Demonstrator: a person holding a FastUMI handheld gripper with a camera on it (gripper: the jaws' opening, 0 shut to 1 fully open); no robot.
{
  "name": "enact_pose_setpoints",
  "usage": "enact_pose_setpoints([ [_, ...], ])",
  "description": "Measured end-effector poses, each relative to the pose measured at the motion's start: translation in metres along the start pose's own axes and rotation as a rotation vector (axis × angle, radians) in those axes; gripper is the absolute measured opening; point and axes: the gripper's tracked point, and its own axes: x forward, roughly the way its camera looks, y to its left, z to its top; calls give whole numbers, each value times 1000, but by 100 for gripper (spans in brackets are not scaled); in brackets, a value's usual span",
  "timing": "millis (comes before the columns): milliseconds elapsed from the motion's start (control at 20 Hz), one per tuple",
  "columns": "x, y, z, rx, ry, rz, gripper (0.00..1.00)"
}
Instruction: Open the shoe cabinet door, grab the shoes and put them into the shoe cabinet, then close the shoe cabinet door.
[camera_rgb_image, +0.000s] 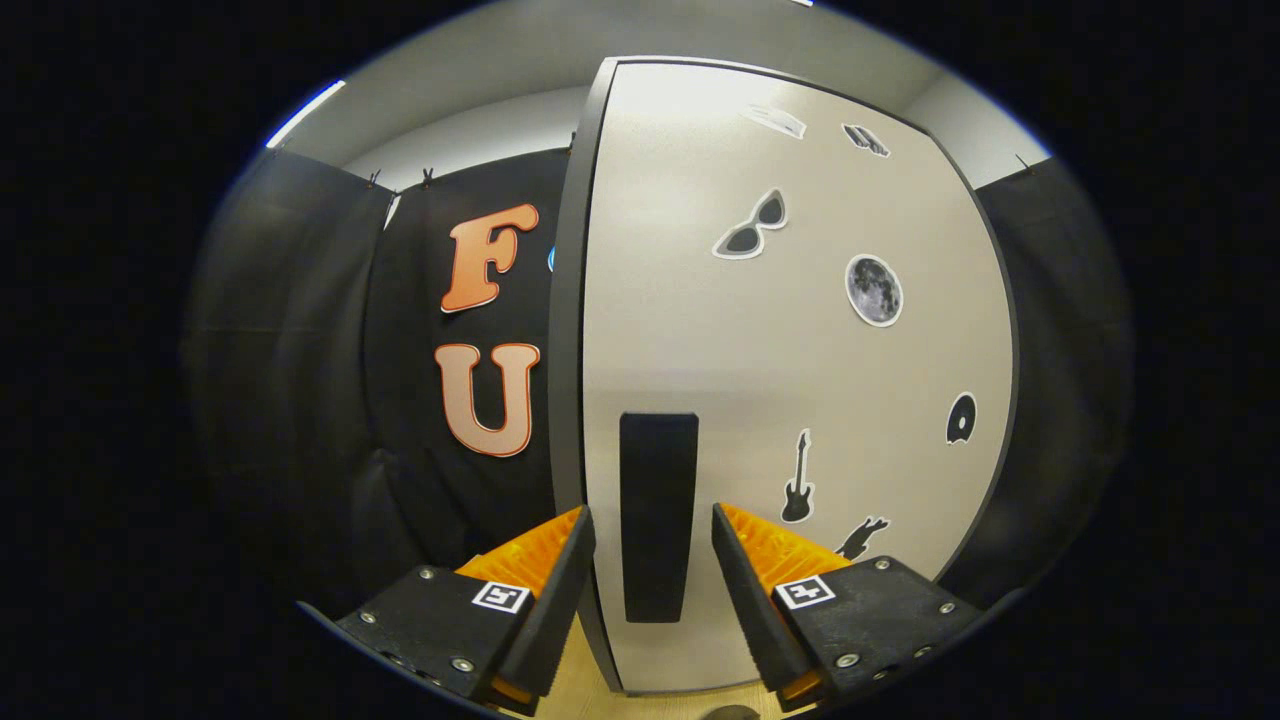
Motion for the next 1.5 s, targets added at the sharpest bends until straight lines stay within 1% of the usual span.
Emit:
enact_pose_setpoints([
  [150, 2, -2, -2, 30, -2, -19, 40],
  [200, 2, -2, -2, 42, 3, -18, 37],
  [300, 0, -3, -2, 52, 17, -13, 36],
  [550, -15, -4, -2, 54, 26, -6, 28],
  [650, -29, -7, -2, 60, 15, 3, 28],
  [750, -45, -12, -1, 88, 0, 15, 24],
  [850, -60, -18, 0, 88, -15, 5, 24],
  [900, -66, -21, 1, 89, -29, -3, 22],
  [1000, -77, -24, 2, 89, -27, -7, 21],
  [1250, -95, -40, -1, 93, -19, -42, 21],
  [1350, -99, -44, 0, 90, -22, -50, 19],
  [1500, -107, -49, -2, 87, -20, -64, 19],
])
